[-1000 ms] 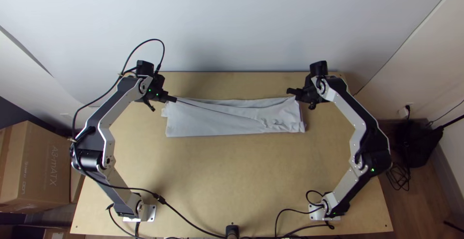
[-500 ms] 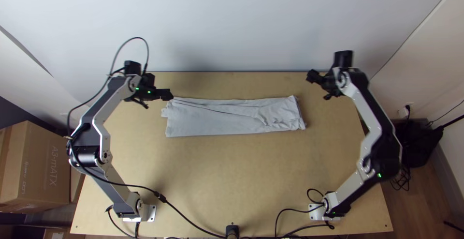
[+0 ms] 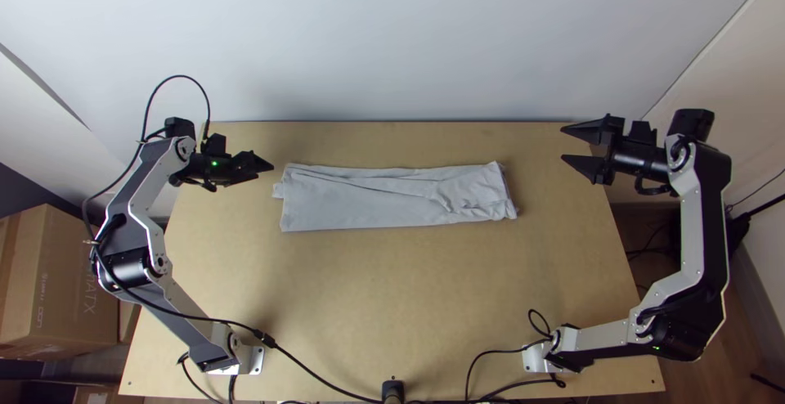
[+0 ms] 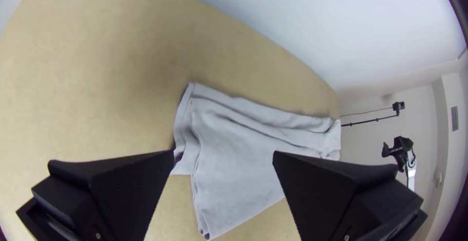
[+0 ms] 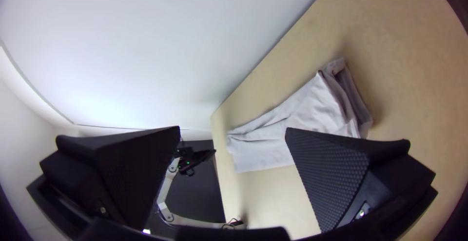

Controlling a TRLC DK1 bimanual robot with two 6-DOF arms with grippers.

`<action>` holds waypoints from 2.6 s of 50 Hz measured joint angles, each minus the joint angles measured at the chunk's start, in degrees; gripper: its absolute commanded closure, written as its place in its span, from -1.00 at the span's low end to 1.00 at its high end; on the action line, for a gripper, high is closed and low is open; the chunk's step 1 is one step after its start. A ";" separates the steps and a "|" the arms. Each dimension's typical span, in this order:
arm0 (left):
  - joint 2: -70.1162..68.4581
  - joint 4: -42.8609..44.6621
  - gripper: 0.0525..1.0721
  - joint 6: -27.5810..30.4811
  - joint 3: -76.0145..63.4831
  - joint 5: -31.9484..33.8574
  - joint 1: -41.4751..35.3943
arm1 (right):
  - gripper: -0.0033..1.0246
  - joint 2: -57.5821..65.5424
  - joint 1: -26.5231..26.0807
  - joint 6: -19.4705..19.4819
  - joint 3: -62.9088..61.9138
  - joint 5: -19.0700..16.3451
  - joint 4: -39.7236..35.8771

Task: Fold the t-shirt

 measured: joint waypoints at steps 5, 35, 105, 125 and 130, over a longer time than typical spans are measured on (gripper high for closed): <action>1.79 0.68 -0.91 0.66 -1.92 0.02 0.00 | -0.93 -1.36 -0.31 -0.50 -0.66 -1.09 -0.68; 5.38 7.17 -0.91 -2.51 -5.88 -3.32 -8.98 | -0.93 -9.29 0.11 -0.52 -1.84 -1.20 -1.09; -23.54 -11.15 0.95 8.50 -7.52 -40.02 2.43 | -0.93 -16.98 15.69 -9.38 -11.23 33.77 -1.44; -10.10 -21.22 0.95 -5.18 9.81 -61.88 -27.91 | -0.93 -24.35 15.78 -10.23 -16.13 40.41 -1.95; -2.91 -25.40 0.95 -8.48 18.51 -62.03 -31.41 | -0.93 -26.43 15.78 -10.25 -18.86 40.83 -2.32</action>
